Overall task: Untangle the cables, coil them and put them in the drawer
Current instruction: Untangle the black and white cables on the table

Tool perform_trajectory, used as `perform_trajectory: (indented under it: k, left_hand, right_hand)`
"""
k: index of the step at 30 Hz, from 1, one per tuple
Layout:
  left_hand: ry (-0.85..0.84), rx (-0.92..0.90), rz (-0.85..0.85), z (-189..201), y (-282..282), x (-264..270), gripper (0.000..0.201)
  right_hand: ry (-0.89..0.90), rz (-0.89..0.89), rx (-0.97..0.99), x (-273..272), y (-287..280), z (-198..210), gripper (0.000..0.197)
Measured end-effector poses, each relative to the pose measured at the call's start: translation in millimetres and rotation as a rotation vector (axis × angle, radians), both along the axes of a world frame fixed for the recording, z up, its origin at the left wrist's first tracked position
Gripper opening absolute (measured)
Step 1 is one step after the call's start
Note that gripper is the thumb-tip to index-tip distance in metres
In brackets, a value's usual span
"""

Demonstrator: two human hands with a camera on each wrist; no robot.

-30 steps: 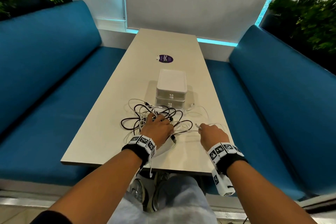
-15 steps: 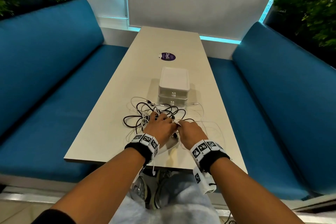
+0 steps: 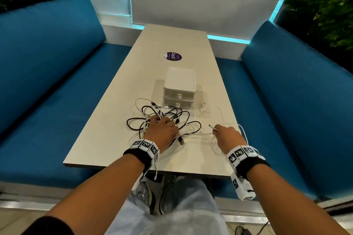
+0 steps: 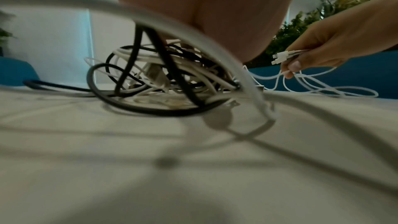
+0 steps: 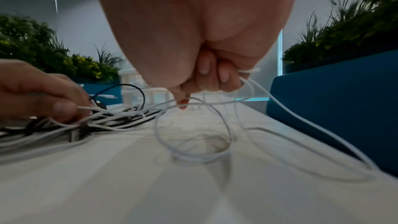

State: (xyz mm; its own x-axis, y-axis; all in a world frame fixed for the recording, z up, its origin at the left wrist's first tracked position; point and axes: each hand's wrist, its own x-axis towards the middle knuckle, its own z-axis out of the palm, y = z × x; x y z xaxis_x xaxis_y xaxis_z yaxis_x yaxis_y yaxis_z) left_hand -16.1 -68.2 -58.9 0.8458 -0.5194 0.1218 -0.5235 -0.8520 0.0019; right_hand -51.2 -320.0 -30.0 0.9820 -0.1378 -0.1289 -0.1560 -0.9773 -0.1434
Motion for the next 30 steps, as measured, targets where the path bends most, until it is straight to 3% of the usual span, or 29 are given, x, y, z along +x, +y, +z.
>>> perform_trajectory:
  k: [6, 10, 13, 23, 30]
  left_hand:
    - [0.008, 0.026, 0.024, 4, -8, -4, 0.027]
    - [0.013, 0.042, 0.033, 8, -10, -6, 0.025]
    - [0.020, 0.022, 0.048, 8, -8, -8, 0.023]
    - [0.045, -0.033, 0.008, 3, -3, -4, 0.022]
    - [0.029, -0.003, -0.042, 4, 0, -2, 0.027]
  right_hand:
    - [-0.162, 0.099, 0.121, -2, 46, 2, 0.031]
    - [-0.122, 0.285, 0.154, 1, 86, -5, 0.025]
    - [-0.075, 0.262, 0.240, 6, 100, -10, 0.026]
    - [-0.048, 0.249, 0.316, 7, 83, -13, 0.022]
    - [-0.040, 0.280, 0.158, 5, 77, -18, 0.025]
